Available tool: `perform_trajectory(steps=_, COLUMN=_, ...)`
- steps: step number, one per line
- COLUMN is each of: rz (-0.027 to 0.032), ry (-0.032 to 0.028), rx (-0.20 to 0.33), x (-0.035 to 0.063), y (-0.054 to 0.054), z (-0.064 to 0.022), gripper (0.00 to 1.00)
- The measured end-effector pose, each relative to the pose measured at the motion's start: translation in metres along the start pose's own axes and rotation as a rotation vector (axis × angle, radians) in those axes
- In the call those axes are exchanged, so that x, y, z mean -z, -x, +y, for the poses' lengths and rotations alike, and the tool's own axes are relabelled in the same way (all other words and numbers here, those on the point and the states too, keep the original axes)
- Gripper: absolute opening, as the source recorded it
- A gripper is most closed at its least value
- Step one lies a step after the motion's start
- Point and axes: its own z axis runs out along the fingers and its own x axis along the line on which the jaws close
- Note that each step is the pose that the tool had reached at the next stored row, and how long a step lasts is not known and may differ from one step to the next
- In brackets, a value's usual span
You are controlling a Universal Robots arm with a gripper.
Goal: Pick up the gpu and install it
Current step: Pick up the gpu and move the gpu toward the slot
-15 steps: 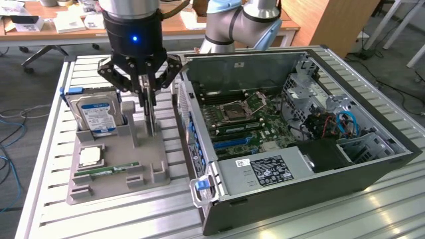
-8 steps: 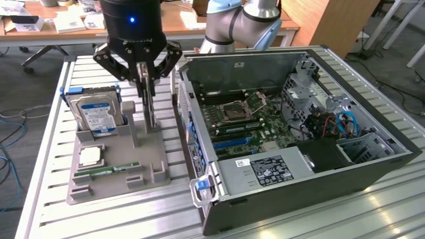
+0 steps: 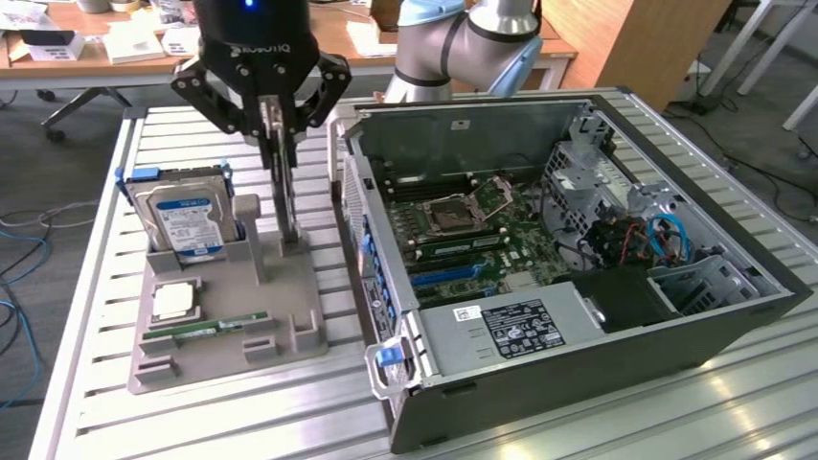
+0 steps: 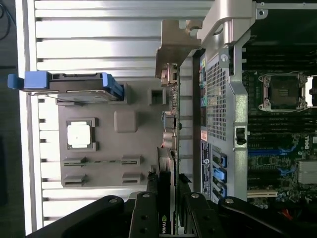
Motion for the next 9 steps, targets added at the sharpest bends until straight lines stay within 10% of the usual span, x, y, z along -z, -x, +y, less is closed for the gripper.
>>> perform_trajectory(steps=9, rz=0.0, ry=0.0, rx=0.0, x=0.0179, y=0.0, z=0.0008, gripper=0.26)
